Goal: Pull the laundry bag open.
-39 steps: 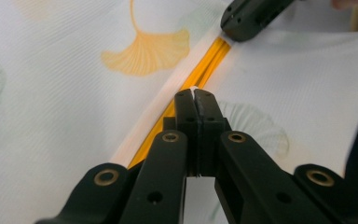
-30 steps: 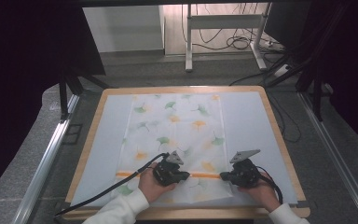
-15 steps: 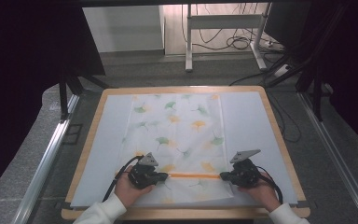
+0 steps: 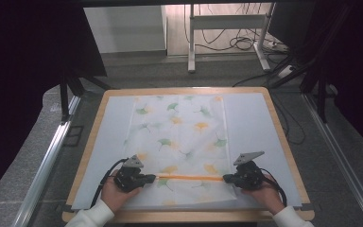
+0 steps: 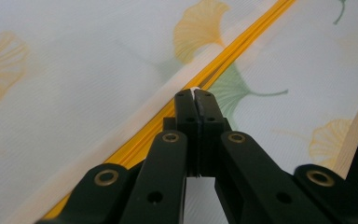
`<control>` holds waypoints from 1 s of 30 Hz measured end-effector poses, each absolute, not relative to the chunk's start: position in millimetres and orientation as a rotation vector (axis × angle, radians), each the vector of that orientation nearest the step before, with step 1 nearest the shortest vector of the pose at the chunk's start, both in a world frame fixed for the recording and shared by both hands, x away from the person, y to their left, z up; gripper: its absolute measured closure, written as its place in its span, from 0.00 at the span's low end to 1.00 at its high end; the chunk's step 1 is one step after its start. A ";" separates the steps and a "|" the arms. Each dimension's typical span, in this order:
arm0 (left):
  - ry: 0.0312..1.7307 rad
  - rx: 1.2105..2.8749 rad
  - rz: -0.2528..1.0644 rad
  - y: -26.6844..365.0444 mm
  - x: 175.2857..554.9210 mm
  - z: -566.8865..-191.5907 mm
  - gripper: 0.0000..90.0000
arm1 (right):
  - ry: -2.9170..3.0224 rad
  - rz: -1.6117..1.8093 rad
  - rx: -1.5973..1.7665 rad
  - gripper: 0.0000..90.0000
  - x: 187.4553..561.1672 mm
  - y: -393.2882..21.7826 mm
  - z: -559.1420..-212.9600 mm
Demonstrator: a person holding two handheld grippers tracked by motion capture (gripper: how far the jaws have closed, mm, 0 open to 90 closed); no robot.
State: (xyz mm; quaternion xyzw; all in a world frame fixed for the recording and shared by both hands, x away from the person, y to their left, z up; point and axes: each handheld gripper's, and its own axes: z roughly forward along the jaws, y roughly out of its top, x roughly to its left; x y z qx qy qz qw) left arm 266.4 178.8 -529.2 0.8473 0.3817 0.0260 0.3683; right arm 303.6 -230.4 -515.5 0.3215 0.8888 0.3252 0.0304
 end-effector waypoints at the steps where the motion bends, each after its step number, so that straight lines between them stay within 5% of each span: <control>1: 0.982 2.177 0.075 181.5 266.0 -529.2 1.00 | 2.740 1.003 0.990 0.99 303.7 -230.5 -515.5; 30: 1.172 2.075 0.143 270.8 247.0 -538.4 1.00 | 2.742 1.007 0.994 0.99 304.0 -230.8 -515.6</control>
